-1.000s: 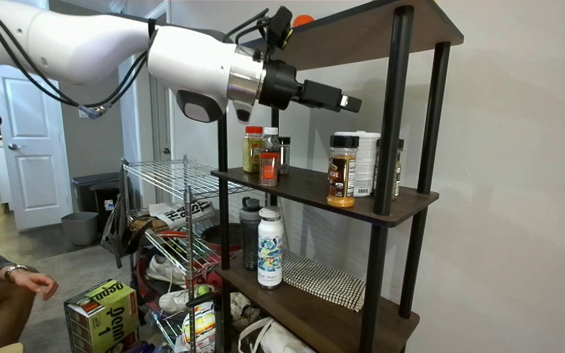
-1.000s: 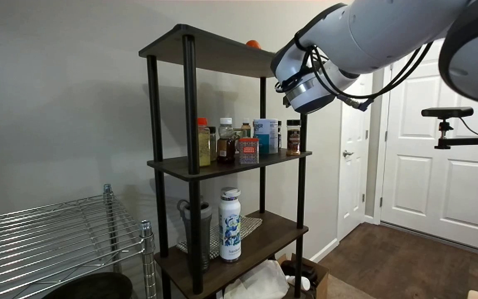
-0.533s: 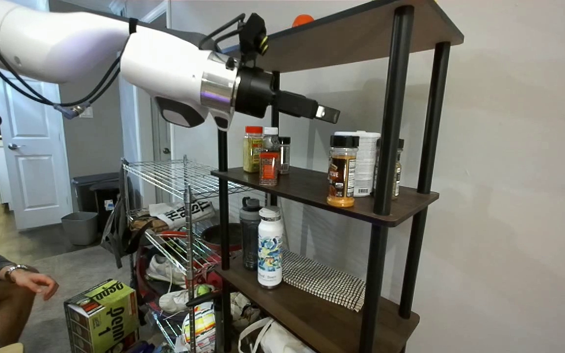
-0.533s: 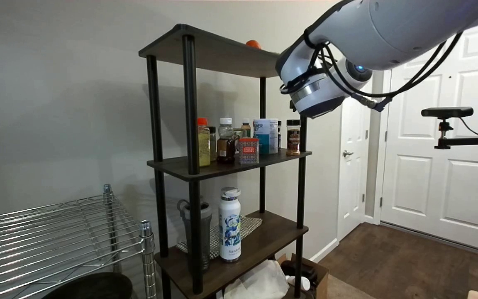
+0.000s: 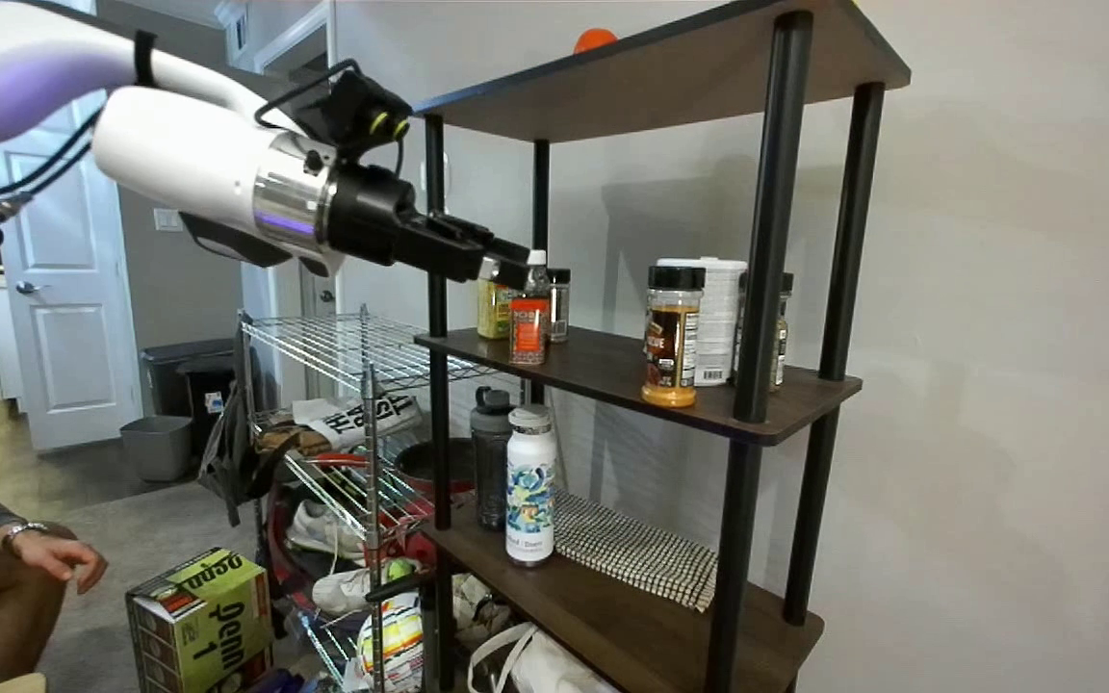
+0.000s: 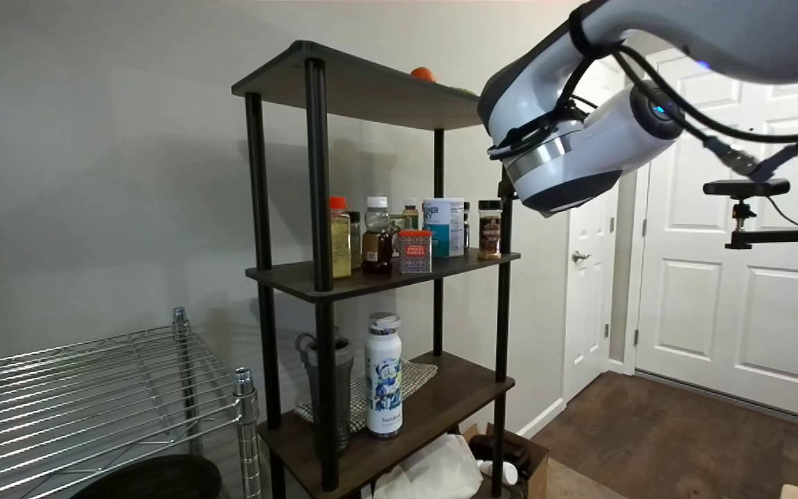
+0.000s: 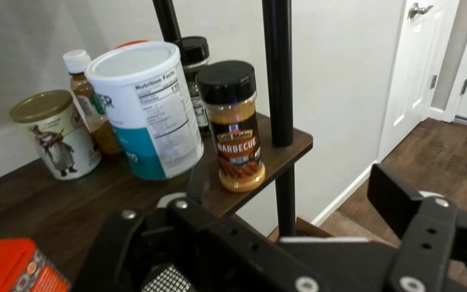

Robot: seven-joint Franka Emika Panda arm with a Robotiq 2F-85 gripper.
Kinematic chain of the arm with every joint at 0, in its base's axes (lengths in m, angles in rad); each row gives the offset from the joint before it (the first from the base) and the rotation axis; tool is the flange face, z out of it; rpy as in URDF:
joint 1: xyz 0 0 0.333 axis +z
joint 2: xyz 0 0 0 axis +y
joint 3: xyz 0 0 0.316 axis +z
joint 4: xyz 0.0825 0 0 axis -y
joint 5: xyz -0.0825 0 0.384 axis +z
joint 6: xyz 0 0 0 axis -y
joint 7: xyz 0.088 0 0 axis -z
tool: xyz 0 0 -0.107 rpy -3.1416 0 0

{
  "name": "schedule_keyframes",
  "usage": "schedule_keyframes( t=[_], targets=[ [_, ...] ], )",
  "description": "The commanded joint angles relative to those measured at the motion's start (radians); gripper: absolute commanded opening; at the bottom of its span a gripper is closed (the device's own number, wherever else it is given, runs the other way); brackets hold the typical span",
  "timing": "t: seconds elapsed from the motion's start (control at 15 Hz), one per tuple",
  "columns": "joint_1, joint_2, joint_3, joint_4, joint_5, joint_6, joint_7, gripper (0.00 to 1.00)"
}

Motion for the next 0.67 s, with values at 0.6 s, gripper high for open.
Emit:
schedule_keyframes(
  t=[0.6],
  targets=[
    [0.256,0.011,-0.176,-0.068,0.198,-0.011,-0.199,1.0]
  ],
)
